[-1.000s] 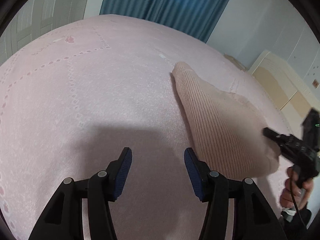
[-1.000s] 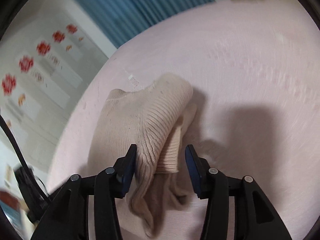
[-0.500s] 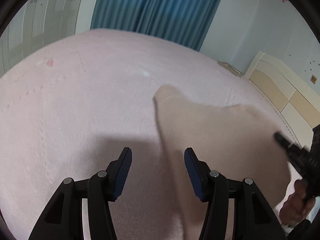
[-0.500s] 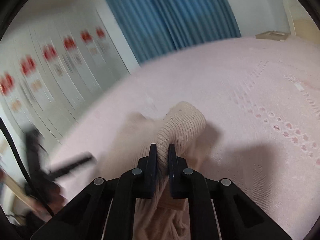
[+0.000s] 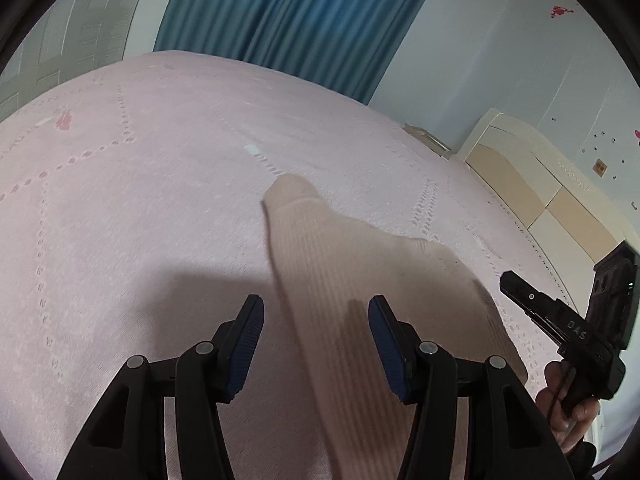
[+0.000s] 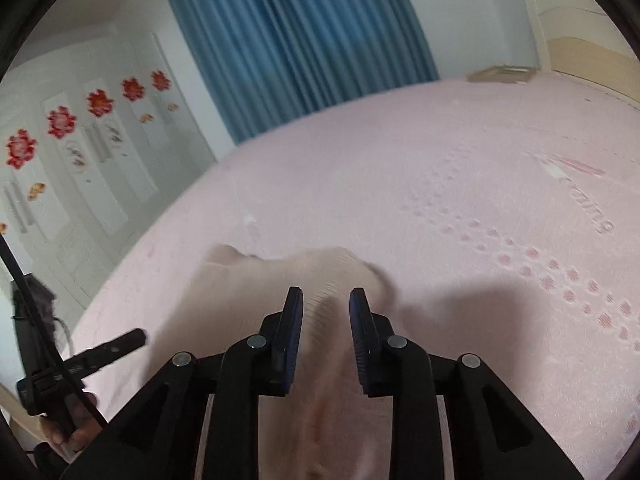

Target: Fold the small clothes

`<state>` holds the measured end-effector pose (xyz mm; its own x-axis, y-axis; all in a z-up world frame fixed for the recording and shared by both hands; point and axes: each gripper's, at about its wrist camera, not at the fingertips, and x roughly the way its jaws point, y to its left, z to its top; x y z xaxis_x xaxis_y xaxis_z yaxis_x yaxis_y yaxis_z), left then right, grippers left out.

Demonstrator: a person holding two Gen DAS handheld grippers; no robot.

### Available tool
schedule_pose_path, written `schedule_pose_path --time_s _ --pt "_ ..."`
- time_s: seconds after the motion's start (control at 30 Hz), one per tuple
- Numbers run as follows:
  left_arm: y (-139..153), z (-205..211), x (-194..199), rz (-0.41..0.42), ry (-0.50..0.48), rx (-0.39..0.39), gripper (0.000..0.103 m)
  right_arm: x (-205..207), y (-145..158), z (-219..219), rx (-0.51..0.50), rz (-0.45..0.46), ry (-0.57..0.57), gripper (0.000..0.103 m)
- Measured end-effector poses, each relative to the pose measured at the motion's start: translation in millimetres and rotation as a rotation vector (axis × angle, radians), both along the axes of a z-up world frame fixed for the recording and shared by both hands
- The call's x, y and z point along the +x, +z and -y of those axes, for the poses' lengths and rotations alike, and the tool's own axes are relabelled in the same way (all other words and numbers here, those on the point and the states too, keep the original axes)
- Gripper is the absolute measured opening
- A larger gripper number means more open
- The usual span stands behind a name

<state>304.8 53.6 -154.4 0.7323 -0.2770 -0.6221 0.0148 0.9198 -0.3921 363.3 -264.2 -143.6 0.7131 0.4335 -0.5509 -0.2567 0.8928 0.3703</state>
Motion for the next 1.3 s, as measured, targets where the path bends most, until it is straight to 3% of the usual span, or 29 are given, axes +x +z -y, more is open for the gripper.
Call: schedule_pose_path --time_s 0.07,0.13,0.27,0.4,0.63,0.9,1.3 --pt "-1.1 6.1 0.7 -0.003 -0.009 0.018 0.052 2.8 -0.7 -19.9 -0.006 -0.001 0.075 0.025" --pt "-6.8 12.8 3.6 -0.028 -0.026 0.047 0.052 5.0 -9.1 -42.3 -0.078 -0.016 0.119 0.025" --pt "-9.5 21.1 5.7 -0.036 -0.033 0.100 0.053 6.6 -33.0 -60.4 -0.216 -0.032 0.116 0.025" --pt "-13.7 30.4 7.2 -0.041 -0.034 0.168 0.056 9.0 -36.7 -58.4 -0.222 -0.061 0.115 0.025" --pt "-20.2 27.4 11.9 -0.065 -0.032 0.119 0.061 14.0 -46.9 -60.2 -0.248 -0.072 0.111 0.025" --pt "-22.3 36.4 10.6 -0.054 -0.022 0.179 0.063 12.4 -45.6 -60.9 -0.252 -0.074 0.108 0.025" --pt "-23.4 37.4 13.0 -0.054 -0.015 0.165 0.063 11.1 -46.2 -62.1 -0.251 -0.071 0.104 0.025"
